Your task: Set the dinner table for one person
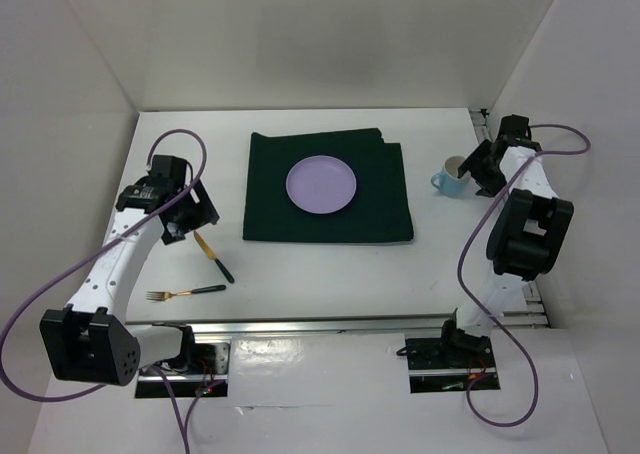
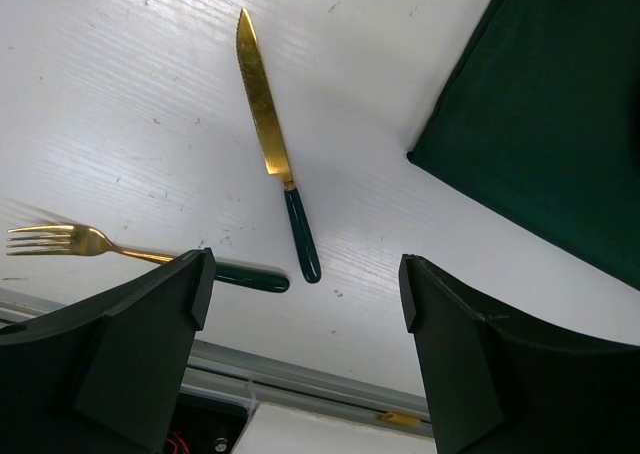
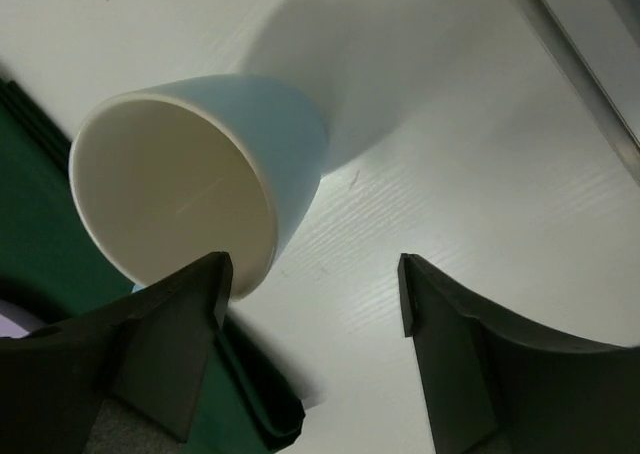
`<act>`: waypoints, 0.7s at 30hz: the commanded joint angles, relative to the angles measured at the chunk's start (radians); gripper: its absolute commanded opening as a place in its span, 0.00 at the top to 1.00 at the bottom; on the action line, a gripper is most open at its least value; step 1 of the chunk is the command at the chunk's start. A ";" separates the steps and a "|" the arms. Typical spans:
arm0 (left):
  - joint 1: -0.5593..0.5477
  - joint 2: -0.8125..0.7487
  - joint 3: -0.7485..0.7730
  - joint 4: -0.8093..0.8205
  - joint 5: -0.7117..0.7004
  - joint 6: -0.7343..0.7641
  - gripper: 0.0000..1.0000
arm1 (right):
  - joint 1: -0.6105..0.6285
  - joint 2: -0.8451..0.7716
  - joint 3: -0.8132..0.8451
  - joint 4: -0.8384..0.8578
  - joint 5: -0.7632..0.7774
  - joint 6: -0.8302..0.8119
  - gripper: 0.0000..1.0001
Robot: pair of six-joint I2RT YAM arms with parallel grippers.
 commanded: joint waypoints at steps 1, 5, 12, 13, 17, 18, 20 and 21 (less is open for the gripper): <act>-0.003 0.017 0.029 0.020 -0.014 0.024 0.07 | 0.000 0.031 0.021 0.061 -0.025 0.002 0.29; -0.003 0.029 0.038 0.020 -0.004 0.024 0.07 | 0.000 0.071 0.041 0.081 -0.016 0.003 0.57; -0.003 0.039 0.067 0.020 -0.004 0.024 0.07 | 0.114 0.049 0.165 0.030 0.167 -0.011 1.00; -0.003 0.048 0.067 0.020 -0.004 0.024 0.07 | 0.134 0.040 0.188 0.009 0.177 -0.020 1.00; -0.012 0.057 0.058 0.020 -0.004 0.024 0.07 | 0.230 0.081 0.362 -0.077 0.178 -0.045 1.00; -0.012 0.057 0.058 0.020 -0.004 0.024 0.07 | 0.271 0.121 0.444 -0.094 0.178 -0.045 1.00; -0.012 0.057 0.058 0.020 -0.004 0.015 0.07 | 0.314 0.169 0.527 -0.128 0.176 -0.056 1.00; -0.012 0.057 0.049 0.020 -0.004 0.015 0.07 | 0.344 0.225 0.567 -0.155 0.176 -0.056 1.00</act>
